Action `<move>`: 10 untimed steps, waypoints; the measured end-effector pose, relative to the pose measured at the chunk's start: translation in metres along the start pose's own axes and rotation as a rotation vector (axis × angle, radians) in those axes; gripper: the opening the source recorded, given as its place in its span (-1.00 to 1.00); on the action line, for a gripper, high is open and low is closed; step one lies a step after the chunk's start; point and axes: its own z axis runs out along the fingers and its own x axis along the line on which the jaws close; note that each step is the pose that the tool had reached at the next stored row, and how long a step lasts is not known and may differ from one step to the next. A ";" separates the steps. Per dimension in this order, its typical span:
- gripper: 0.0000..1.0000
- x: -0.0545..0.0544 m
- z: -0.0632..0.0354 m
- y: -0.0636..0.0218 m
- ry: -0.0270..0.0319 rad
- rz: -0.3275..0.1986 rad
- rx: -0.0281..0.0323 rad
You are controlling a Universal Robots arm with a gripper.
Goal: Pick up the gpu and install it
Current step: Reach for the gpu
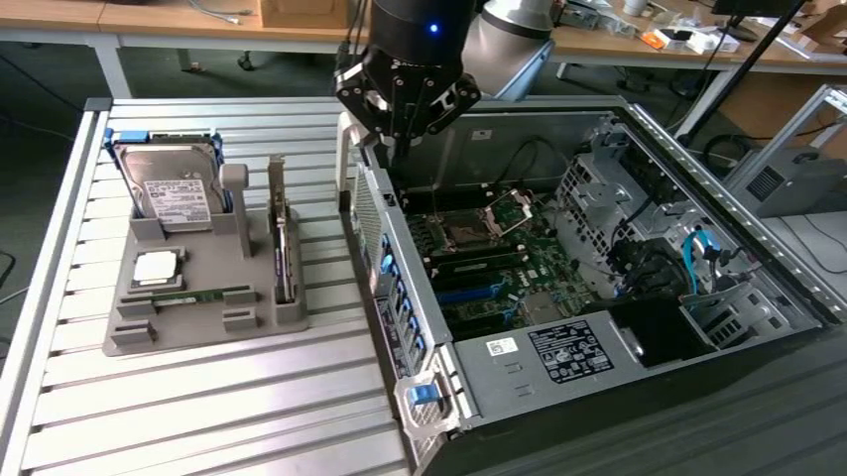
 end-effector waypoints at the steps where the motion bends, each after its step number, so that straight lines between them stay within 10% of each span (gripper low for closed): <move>1: -0.79 0.000 0.0000 0.0000 -0.0001 0.000 -0.0001; 10: -0.79 0.003 0.0000 -0.0002 0.0000 0.000 0.0000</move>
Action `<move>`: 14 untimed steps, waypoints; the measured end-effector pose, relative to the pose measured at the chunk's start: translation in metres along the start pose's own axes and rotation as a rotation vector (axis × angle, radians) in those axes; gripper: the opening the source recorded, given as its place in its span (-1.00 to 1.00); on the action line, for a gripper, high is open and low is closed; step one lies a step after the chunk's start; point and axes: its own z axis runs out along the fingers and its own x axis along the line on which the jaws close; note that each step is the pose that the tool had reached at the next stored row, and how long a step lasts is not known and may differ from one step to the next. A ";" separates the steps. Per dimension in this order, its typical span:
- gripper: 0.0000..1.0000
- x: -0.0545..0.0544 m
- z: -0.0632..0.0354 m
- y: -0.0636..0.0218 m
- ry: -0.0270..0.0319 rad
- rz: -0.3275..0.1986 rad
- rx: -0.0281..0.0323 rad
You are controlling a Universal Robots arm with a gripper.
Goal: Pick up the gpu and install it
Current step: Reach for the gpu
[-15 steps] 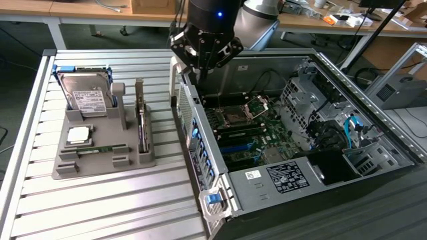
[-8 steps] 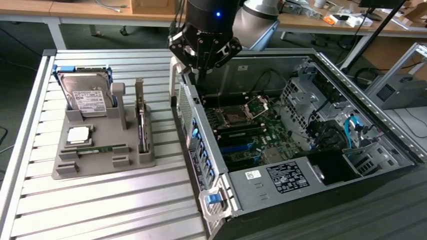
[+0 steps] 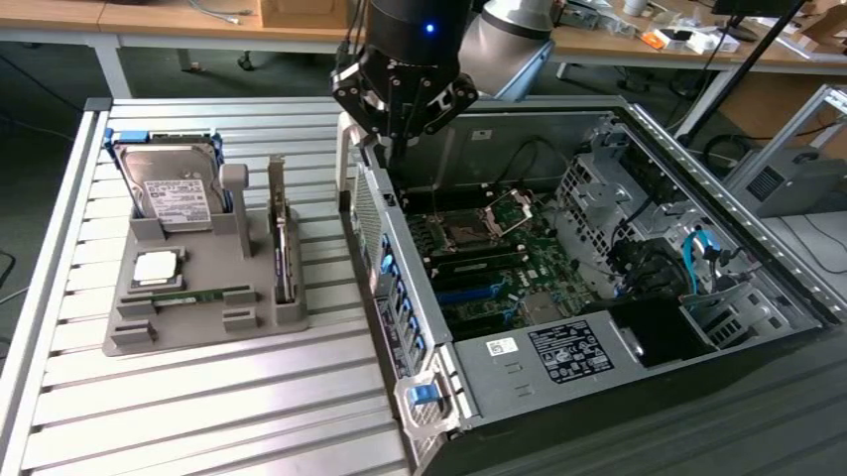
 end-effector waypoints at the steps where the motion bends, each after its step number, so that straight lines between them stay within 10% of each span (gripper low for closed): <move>1: -0.79 0.000 0.0000 0.0000 0.0000 0.000 -0.0001; 14: -0.79 0.004 0.0001 -0.0003 -0.0001 0.000 -0.0001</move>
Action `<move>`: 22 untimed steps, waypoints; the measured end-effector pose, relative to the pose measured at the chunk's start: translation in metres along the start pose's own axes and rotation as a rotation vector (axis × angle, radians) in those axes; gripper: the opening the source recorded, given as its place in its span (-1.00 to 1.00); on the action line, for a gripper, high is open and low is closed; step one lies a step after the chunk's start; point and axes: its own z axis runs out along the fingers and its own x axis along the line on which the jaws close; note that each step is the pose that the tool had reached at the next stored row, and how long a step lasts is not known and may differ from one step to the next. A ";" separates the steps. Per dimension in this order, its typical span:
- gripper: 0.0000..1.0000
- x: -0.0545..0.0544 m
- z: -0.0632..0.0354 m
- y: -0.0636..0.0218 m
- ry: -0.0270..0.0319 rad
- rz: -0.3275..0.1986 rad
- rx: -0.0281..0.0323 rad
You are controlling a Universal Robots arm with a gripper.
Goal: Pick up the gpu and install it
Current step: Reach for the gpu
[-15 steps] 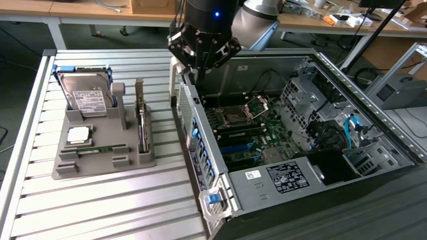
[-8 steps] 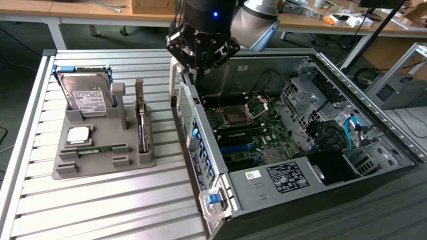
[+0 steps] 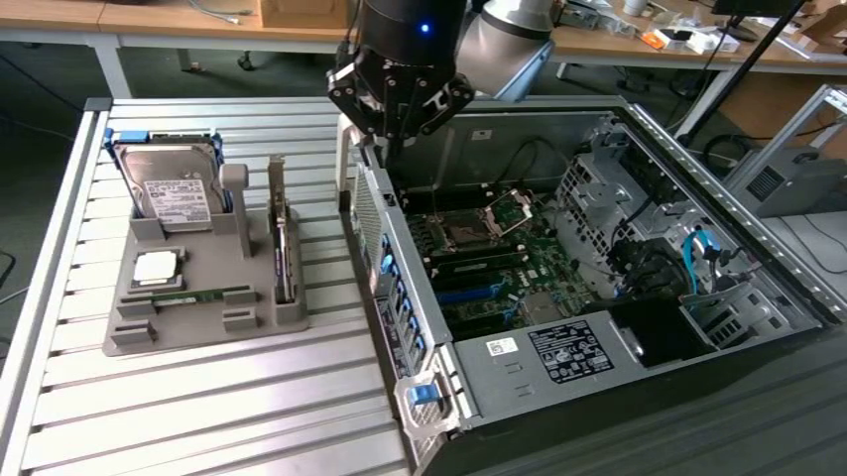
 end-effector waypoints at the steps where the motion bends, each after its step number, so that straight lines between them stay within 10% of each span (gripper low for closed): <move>1: -0.79 0.000 0.0000 0.0000 0.0000 0.000 0.0000; 22: -0.79 0.005 0.0001 -0.0004 0.0000 0.000 0.0000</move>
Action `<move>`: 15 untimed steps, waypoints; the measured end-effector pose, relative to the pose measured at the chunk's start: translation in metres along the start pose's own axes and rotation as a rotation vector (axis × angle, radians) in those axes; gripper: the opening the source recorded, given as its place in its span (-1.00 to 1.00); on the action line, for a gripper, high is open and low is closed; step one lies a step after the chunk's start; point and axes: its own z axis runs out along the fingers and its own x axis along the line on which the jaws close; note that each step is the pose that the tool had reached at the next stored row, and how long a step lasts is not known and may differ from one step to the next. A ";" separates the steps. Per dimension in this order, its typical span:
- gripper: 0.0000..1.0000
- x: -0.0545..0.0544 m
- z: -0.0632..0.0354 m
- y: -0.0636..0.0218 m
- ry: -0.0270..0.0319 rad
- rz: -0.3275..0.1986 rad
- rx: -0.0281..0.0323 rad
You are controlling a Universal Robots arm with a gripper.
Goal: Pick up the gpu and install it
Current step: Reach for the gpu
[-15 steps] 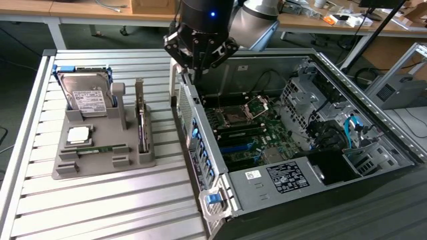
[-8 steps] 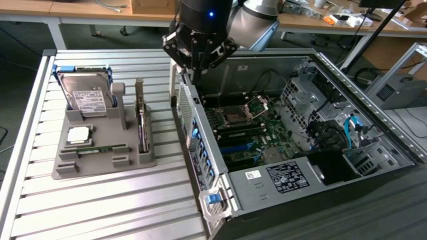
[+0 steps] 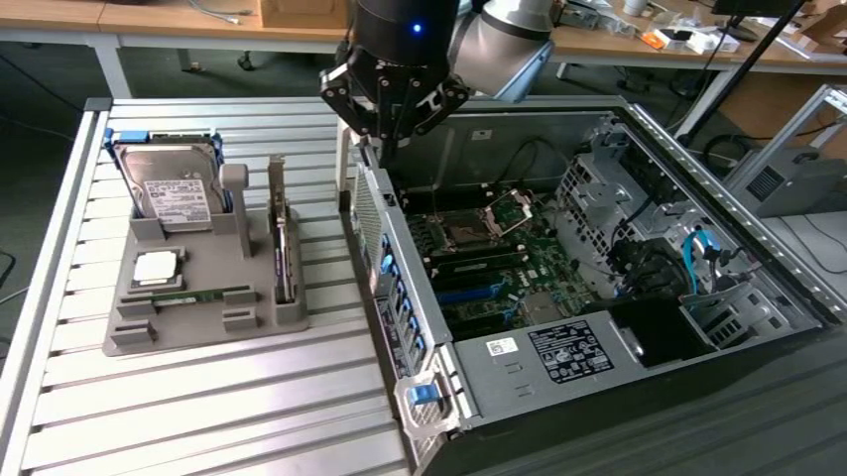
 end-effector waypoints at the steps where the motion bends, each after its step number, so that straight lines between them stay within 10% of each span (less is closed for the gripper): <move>1: -0.79 0.000 0.0000 0.0000 0.0000 0.000 0.0000; 15: -0.79 0.008 0.0000 -0.0006 0.0000 0.000 0.0000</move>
